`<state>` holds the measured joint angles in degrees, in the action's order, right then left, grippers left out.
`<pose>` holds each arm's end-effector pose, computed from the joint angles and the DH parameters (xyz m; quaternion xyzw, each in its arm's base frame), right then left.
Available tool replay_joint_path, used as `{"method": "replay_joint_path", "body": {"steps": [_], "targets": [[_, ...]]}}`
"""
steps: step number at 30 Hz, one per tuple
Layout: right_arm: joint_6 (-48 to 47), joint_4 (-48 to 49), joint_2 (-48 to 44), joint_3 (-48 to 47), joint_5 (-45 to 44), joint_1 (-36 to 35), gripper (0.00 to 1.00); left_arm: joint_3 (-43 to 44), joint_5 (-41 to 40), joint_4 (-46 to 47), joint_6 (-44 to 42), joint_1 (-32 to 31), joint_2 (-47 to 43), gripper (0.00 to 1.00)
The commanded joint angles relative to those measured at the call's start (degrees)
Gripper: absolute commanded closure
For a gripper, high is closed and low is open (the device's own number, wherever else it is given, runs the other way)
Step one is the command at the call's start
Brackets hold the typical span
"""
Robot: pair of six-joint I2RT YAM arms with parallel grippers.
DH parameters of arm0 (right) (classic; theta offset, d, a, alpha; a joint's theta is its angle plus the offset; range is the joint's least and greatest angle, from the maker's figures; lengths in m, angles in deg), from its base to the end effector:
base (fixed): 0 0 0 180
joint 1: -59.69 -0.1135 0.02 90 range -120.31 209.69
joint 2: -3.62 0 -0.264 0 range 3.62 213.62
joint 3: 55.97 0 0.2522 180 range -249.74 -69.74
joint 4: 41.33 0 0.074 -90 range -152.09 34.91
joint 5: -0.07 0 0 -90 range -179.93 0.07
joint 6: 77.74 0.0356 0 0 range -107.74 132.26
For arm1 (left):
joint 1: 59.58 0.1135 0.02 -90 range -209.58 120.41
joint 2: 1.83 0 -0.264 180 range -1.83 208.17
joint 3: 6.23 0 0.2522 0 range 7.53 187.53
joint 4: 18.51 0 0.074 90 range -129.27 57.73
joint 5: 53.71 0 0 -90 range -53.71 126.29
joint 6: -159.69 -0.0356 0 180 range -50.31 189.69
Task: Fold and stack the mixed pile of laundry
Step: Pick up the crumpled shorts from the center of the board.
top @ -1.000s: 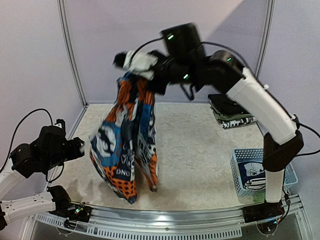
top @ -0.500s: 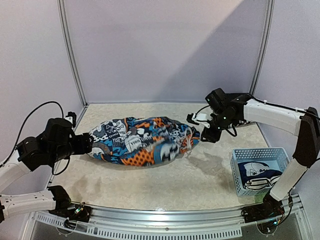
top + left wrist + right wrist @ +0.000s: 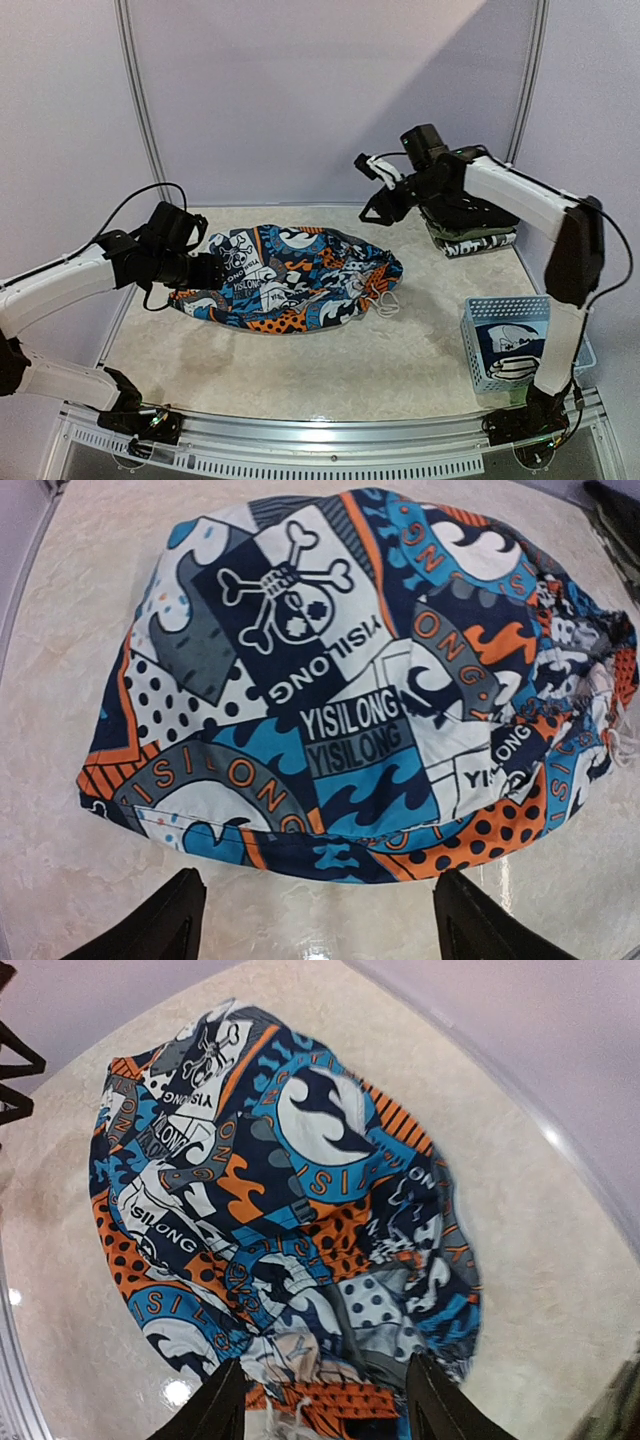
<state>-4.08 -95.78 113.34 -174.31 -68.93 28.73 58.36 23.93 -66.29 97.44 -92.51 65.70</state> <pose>0.3649 0.2338 0.3229 -0.4283 0.8071 0.2145 0.3452 0.2054 -0.1240 0.2603 0.0062 0.9370 -0.0813 0.3396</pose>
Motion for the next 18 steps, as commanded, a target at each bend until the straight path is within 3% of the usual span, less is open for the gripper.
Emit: {"method": "replay_joint_path", "body": {"steps": [1, 7, 12, 18], "targets": [[9.7, -8.3, 13.1, -5.4, 9.4, -0.6, 0.47, 0.3, 4.2, -2.1, 1.7, 7.9, -0.2, 0.18], [5.5, -11.5, 16.3, 0.0, 13.0, -3.4, 0.62, -2.9, 11.4, -1.7, 2.3, 16.6, 2.6, 0.17], [4.3, -10.4, 14.0, 5.9, 13.0, -4.2, 0.64, -6.5, 15.4, -0.7, 1.5, 22.9, 5.3, 0.18], [4.2, -9.5, 15.0, 6.5, 12.7, -5.0, 0.61, -8.1, 18.4, -1.0, 3.3, 29.2, 8.8, 0.18]]}}
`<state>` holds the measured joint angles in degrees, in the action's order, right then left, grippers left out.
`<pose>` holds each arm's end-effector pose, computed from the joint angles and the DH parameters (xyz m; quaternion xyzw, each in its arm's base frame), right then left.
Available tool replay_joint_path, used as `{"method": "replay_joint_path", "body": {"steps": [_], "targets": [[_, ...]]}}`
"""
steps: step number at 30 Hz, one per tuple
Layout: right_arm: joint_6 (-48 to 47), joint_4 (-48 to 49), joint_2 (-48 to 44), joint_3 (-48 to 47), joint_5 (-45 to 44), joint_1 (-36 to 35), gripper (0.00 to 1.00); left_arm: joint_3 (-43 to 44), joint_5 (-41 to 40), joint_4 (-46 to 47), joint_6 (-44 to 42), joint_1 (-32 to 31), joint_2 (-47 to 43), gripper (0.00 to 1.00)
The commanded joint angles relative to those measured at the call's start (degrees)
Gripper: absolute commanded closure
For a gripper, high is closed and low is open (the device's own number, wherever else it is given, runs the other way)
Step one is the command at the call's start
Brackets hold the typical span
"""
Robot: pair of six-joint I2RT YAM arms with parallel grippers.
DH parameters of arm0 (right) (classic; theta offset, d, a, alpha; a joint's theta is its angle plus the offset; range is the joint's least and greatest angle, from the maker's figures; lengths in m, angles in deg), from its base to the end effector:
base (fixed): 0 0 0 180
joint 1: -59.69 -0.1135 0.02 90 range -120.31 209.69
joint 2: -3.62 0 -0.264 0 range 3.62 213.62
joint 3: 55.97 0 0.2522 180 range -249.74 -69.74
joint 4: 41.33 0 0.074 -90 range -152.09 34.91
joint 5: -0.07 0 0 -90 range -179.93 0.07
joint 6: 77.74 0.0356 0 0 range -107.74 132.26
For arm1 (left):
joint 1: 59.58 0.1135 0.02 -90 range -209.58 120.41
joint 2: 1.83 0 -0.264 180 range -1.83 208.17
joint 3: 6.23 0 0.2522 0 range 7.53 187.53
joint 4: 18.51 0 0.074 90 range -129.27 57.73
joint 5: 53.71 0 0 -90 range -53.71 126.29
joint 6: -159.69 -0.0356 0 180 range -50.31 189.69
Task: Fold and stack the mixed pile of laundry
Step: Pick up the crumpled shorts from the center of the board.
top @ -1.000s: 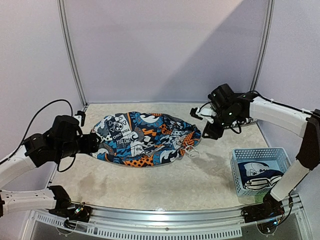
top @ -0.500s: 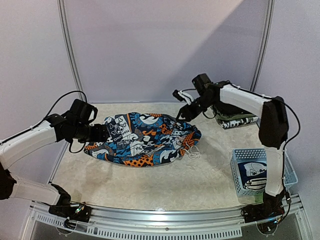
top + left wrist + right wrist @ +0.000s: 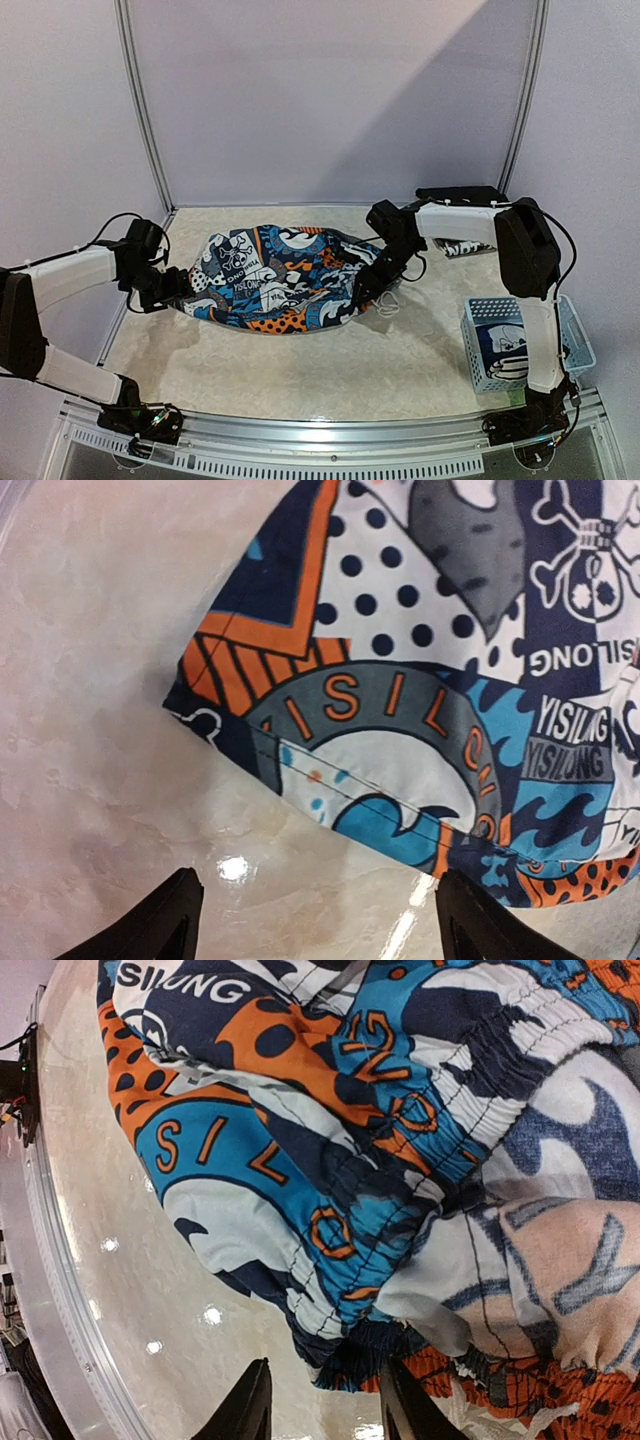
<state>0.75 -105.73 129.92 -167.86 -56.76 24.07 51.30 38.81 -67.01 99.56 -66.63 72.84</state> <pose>0.3469 0.2725 0.1617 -0.4068 0.8632 0.2973 0.0320 0.2344 -0.0306 0.1940 -0.1888 0.9589 -0.0872 0.1933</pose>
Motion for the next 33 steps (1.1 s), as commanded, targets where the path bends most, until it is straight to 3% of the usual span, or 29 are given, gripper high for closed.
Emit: {"method": "replay_joint_path", "body": {"steps": [1, 7, 11, 21, 25, 30, 33], "targets": [[-0.4, 0.8, -1.1, -0.3, 0.5, -0.6, 0.60, -1.0, 3.8, -0.3, 1.3, 4.4, 2.0, 0.18], [1.2, 1.9, 1.8, -3.3, -0.2, -1.6, 0.57, -1.0, 5.0, 0.5, 1.4, 10.3, 2.5, 0.18], [1.7, 0.5, 3.3, -5.1, -0.3, -1.6, 0.61, -0.8, 8.3, 1.6, 1.4, 14.2, 4.2, 0.18], [2.6, -1.5, 4.7, -5.2, 0.7, -2.3, 0.63, 0.0, 9.7, 1.8, -0.6, 17.6, 5.2, 0.18], [2.6, -2.4, 6.1, -6.4, 0.9, -2.8, 0.71, 0.3, 10.5, 1.8, -1.4, 17.8, 6.0, 0.18], [0.7, -5.6, 4.5, -8.3, 3.1, -2.9, 1.00, 0.5, 13.5, 3.1, -1.0, 18.2, 9.2, 0.19], [-0.7, -5.1, 0.8, -7.5, 1.8, -2.7, 1.00, 0.4, 14.9, 5.0, 0.1, 19.1, 10.1, 0.22]]}}
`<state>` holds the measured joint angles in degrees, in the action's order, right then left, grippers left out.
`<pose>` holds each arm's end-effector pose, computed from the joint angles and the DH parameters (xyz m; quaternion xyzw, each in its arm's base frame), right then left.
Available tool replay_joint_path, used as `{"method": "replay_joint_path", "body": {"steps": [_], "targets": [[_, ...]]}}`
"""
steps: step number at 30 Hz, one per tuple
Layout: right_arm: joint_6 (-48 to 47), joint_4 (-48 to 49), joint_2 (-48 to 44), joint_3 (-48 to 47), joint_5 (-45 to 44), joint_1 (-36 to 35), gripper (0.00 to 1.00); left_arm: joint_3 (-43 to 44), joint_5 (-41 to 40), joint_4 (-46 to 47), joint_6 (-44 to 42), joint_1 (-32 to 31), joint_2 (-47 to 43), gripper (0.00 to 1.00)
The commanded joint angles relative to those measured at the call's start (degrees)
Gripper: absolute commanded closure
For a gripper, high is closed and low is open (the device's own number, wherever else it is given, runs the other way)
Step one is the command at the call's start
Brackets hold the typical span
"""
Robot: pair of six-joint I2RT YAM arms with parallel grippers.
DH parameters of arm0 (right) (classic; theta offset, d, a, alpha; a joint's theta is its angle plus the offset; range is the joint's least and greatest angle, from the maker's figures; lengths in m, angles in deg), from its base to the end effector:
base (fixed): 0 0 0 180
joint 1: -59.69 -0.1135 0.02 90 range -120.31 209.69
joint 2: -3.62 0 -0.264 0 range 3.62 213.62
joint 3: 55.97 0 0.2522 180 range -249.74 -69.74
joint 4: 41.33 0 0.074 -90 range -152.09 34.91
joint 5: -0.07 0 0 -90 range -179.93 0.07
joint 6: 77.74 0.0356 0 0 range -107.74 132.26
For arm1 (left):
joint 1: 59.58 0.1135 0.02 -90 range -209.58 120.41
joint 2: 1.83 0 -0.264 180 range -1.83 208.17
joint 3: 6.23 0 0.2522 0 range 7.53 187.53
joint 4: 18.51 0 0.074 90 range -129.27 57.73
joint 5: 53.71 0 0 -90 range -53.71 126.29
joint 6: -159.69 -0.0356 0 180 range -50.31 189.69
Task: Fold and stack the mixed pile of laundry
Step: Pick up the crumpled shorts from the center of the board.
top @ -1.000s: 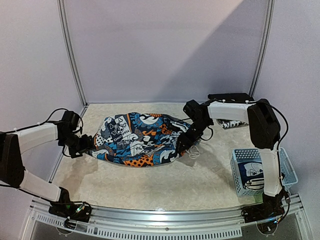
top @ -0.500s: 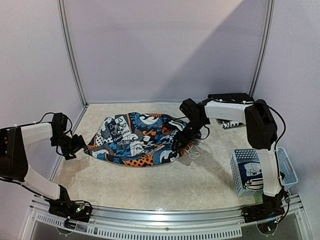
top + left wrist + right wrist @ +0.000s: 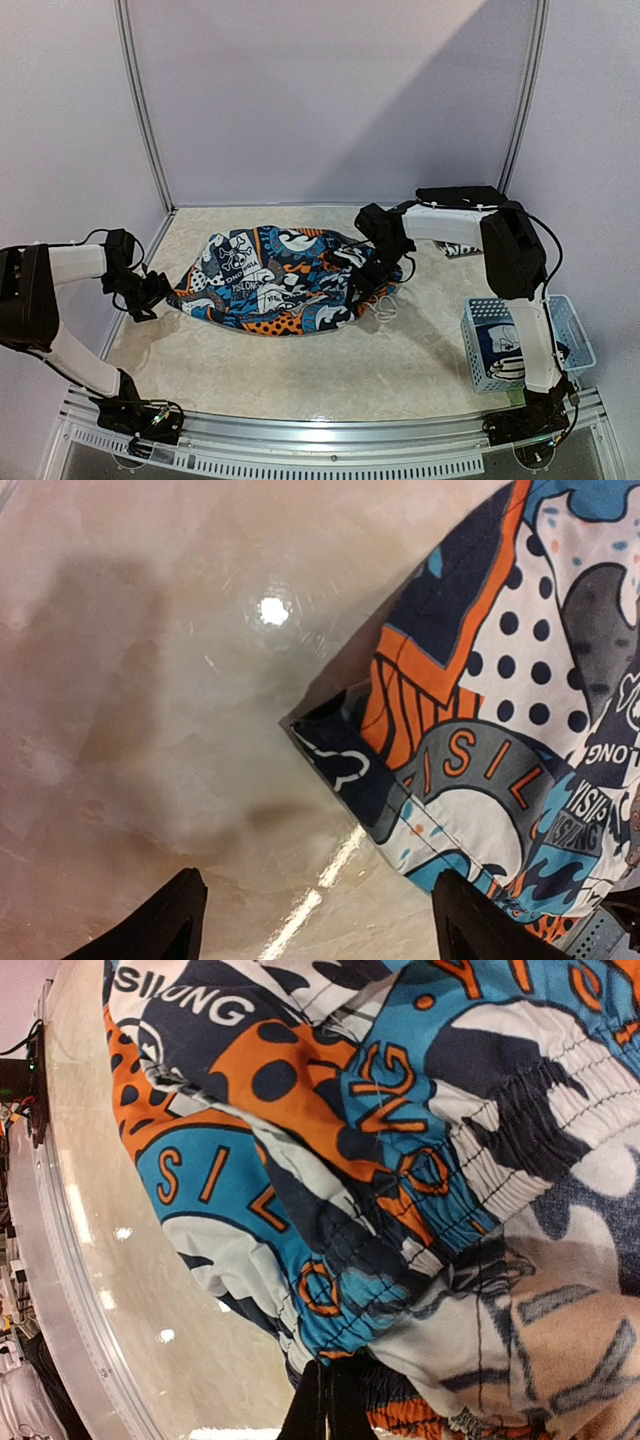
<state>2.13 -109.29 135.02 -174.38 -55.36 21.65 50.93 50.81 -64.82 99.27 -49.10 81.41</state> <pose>0.3471 0.2973 0.1528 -0.4098 0.8594 0.3056 0.0017 0.2457 0.0364 0.1614 -0.3176 0.9276 -0.1483 0.1290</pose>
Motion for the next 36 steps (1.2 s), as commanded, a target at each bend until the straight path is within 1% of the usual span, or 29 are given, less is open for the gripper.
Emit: {"method": "replay_joint_path", "body": {"steps": [1, 4, 7, 8, 10, 14, 16, 19, 23, 25, 32, 36], "targets": [[-2.2, -1.4, -5.6, -0.7, 0.0, -0.3, 1.00, 0.9, 2.9, 3.5, 0.8, 1.7, 1.5, 0.23], [-2.5, -1.5, -7.8, 0.0, -0.4, -0.1, 1.00, 1.8, 1.1, 4.7, 2.0, 1.9, 1.3, 0.30], [-2.5, -1.0, -8.5, 1.2, -0.3, -0.1, 1.00, 3.3, 0.2, 5.6, 2.8, 1.9, 2.4, 0.45], [-2.4, -0.8, -8.6, 1.6, -0.2, 0.0, 1.00, 3.7, 0.2, 5.7, 3.0, 2.0, 3.1, 0.47], [-2.4, -0.5, -8.6, 1.8, -0.1, -0.1, 1.00, 4.5, 0.3, 5.6, 3.3, 2.0, 4.8, 0.48], [-2.2, -0.3, -9.0, 2.1, 0.0, 0.0, 1.00, 5.7, -0.5, 5.2, 3.6, 2.0, 6.5, 0.41], [-2.2, -0.1, -9.2, 2.2, -0.1, 0.0, 1.00, 6.0, -0.4, 5.6, 3.8, 2.0, 7.2, 0.40], [-2.3, 0.1, -9.2, 2.3, -0.1, 0.0, 1.00, 6.9, 0.5, 6.4, 4.2, 2.0, 9.2, 0.45], [-2.3, 0.3, -9.1, 2.6, 0.1, 0.1, 1.00, 8.2, 1.6, 6.7, 4.3, 2.0, 11.5, 0.57], [-2.3, 0.4, -9.3, 3.0, 0.1, 0.0, 1.00, 8.1, 1.5, 6.7, 4.3, 2.0, 11.5, 0.61], [-2.2, 1.0, -10.1, 3.6, -0.2, 0.5, 1.00, 8.3, 2.4, 6.4, 4.0, 1.8, 12.6, 0.61], [-2.1, 1.0, -10.0, 3.6, -0.3, 0.6, 1.00, 8.3, 2.8, 6.0, 4.0, 1.8, 13.5, 0.63]]}}
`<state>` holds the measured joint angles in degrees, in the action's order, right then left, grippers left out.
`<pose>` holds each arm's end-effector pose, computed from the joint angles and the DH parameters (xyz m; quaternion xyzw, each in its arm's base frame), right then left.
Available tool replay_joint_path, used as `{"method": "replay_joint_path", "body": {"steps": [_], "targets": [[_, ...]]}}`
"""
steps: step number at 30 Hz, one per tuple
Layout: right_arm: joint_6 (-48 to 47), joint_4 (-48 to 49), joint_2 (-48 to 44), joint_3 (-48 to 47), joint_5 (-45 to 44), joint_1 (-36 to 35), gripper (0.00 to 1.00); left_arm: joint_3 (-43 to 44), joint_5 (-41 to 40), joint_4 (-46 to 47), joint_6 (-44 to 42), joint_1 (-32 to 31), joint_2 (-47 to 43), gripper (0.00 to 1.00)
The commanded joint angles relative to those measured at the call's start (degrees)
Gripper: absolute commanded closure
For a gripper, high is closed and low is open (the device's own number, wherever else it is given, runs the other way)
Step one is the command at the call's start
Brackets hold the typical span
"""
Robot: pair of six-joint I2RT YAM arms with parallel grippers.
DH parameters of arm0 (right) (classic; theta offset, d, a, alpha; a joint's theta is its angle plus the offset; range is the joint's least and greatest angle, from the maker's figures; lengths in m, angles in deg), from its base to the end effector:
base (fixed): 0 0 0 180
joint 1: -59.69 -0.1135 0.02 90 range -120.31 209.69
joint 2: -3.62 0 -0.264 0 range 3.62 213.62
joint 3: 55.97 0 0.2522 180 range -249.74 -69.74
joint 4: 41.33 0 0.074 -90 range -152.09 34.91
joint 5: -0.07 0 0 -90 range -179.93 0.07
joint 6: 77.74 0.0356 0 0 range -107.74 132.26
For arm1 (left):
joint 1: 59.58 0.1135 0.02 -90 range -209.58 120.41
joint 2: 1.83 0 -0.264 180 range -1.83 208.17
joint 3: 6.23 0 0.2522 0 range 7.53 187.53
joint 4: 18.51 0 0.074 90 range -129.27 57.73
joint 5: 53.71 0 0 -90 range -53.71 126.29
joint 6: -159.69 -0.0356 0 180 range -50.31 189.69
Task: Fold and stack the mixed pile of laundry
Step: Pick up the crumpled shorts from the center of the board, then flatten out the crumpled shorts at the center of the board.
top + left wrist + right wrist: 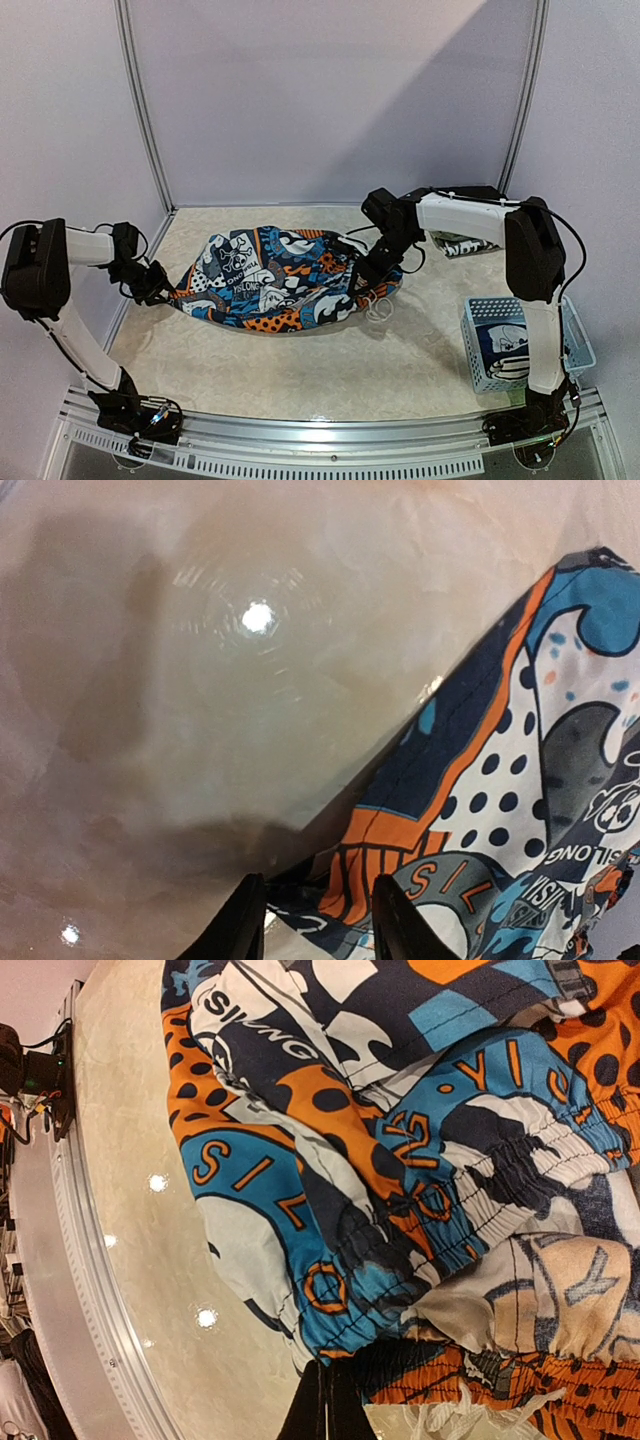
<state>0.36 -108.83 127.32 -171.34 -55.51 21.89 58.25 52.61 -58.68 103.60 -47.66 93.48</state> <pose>0.3364 0.2864 0.1964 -0.4315 0.8448 0.3126 0.0490 0.2919 0.0514 0.1448 -0.3586 0.9084 -0.1686 0.1337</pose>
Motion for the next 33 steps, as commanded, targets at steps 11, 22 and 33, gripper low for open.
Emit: {"method": "replay_joint_path", "body": {"steps": [11, 22, 33], "targets": [[-0.4, 0.4, -2.6, 0.4, -0.4, 1.7, 1.00, 1.0, 3.1, 0.7, -0.2, -0.1, 0.7, 1.00], [0.3, -3.6, -5.7, -21.2, 1.7, 16.5, 1.00, 14.6, 0.1, -1.7, -0.3, -4.9, -13.5, 1.00], [7.4, 20.1, -10.8, -29.8, -1.5, 22.6, 1.00, 39.8, 1.1, 0.5, 2.8, -8.5, -9.8, 1.00]]}}
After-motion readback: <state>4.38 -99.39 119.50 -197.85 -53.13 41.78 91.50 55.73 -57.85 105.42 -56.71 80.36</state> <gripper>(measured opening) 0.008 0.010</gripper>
